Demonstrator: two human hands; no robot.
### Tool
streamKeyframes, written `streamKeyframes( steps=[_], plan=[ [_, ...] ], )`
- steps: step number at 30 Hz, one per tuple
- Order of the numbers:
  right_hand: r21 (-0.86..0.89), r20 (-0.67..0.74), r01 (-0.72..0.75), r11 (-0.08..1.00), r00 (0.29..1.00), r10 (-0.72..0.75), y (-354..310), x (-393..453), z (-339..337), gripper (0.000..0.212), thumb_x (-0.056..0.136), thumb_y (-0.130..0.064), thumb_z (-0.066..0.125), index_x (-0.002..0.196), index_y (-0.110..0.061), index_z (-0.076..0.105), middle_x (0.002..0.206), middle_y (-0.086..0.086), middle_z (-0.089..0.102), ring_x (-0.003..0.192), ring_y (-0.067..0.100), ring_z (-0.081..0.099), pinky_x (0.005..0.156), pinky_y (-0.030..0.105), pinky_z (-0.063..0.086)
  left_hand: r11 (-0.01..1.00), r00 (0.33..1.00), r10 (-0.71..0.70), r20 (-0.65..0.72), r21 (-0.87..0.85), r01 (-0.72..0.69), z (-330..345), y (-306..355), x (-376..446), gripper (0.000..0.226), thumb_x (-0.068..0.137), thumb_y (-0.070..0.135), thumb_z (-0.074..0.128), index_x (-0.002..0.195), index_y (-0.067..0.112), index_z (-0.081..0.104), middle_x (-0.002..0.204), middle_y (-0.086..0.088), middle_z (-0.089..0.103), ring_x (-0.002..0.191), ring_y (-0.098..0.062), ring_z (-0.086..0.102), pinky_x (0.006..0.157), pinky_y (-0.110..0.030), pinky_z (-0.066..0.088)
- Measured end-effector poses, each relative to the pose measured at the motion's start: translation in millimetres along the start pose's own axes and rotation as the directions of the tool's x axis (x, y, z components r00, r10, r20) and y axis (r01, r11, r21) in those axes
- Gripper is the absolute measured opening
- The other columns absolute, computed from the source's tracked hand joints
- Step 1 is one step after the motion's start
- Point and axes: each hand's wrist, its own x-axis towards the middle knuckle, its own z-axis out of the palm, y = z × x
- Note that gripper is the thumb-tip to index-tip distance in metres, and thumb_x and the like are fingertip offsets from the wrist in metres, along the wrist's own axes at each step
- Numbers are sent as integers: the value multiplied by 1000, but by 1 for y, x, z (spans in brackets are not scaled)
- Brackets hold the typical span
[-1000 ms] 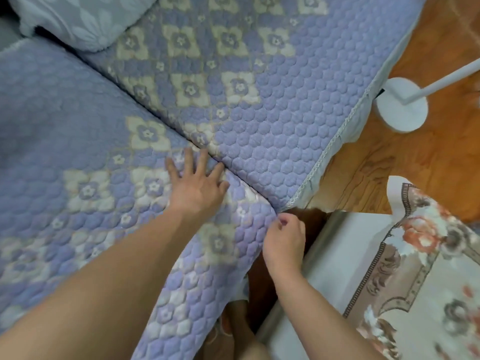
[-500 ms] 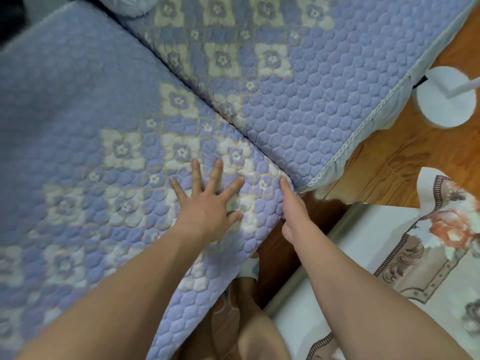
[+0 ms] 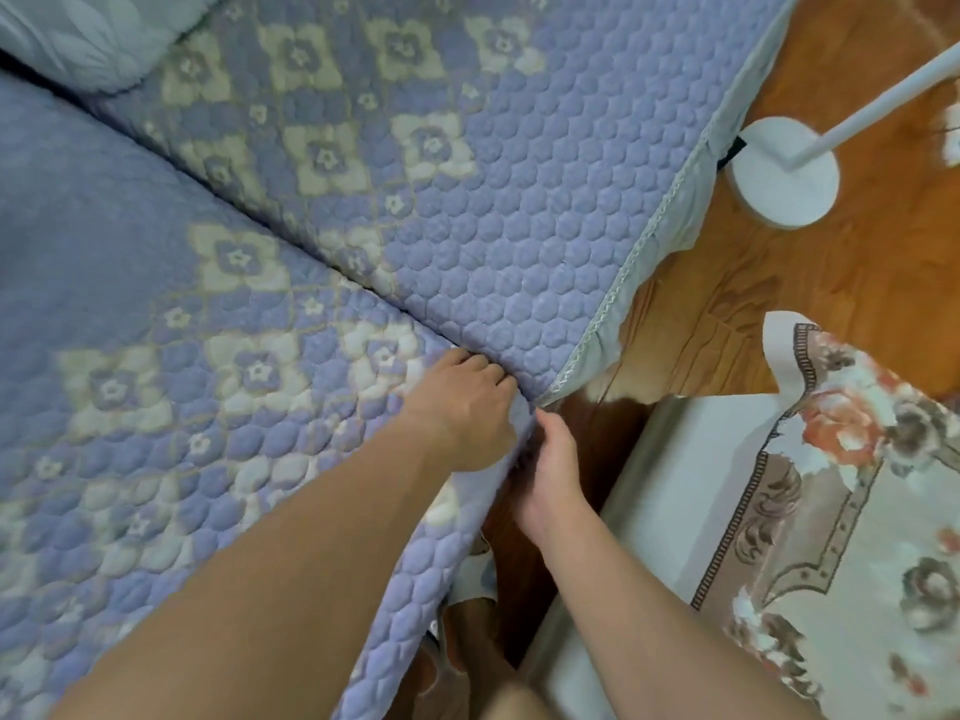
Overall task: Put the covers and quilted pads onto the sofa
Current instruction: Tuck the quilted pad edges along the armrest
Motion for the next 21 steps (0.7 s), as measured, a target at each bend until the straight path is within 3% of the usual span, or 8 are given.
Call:
streamKeyframes(
  steps=[3, 8, 12, 14, 16, 17, 19, 21],
  plan=[
    [148, 29, -19, 989, 999, 15, -5, 15, -9, 31, 91, -30, 47, 81, -15, 72, 79, 8, 67, 66, 21, 67, 63, 27, 53, 999, 998, 15, 62, 40, -18, 4, 4, 24, 80, 75, 58, 10, 104, 14, 71, 105, -5, 73, 108, -27, 63, 101, -34, 40],
    [203, 29, -39, 978, 999, 34, 0, 12, -3, 33, 85, -37, 52, 100, -16, 73, 106, 15, 71, 95, 29, 68, 89, 37, 53, 991, 974, -64, 216, 127, 37, 1, 11, 42, 58, 94, 65, 35, 104, 22, 73, 108, 5, 72, 111, -19, 63, 89, -29, 44],
    [-29, -17, -63, 998, 998, 62, -14, 25, -7, 52, 66, -44, 74, 112, -19, 72, 101, 4, 76, 99, 27, 70, 83, 37, 55, 992, 977, -26, 212, 124, -1, -2, 3, 40, 60, 89, 70, 39, 101, 22, 74, 108, 2, 73, 108, -19, 64, 84, -28, 43],
    [-184, -90, -62, 981, 995, 46, -18, 37, -14, 73, 53, -36, 73, 123, -18, 64, 102, 3, 72, 109, 29, 66, 94, 43, 51, 992, 968, -14, 250, 125, -18, -4, 1, 41, 66, 89, 73, 37, 106, 20, 72, 114, -1, 71, 113, -21, 62, 90, -31, 43],
    [-292, -191, -89, 952, 981, 33, -23, 39, -20, 87, 58, -27, 71, 142, -20, 51, 125, 2, 63, 120, 27, 58, 104, 42, 45, 987, 965, 0, 261, 157, -43, -5, 3, 41, 69, 91, 73, 36, 106, 16, 71, 112, -3, 71, 111, -22, 62, 84, -31, 40],
    [-342, -227, -79, 936, 974, -1, -27, 37, -21, 80, 70, -20, 67, 147, -22, 45, 134, 1, 57, 123, 26, 55, 103, 36, 42, 982, 969, 17, 246, 179, -63, -5, 4, 42, 68, 92, 72, 37, 104, 15, 71, 110, -3, 71, 109, -22, 62, 80, -30, 38],
    [-451, -225, -43, 891, 972, -67, -32, 43, -26, 52, 85, -14, 56, 136, -21, 56, 128, 1, 59, 113, 23, 57, 93, 30, 42, 978, 975, 30, 220, 194, -74, -3, 3, 40, 63, 92, 70, 38, 102, 16, 70, 107, -4, 72, 105, -23, 64, 76, -29, 35],
    [-501, -156, -47, 864, 987, -37, -35, 53, -31, 38, 76, -22, 56, 111, -15, 69, 115, 7, 68, 102, 23, 62, 91, 33, 44, 980, 982, 29, 185, 187, -64, 1, -1, 38, 59, 91, 68, 39, 103, 17, 68, 106, -5, 72, 103, -24, 65, 78, -30, 40]
  ],
)
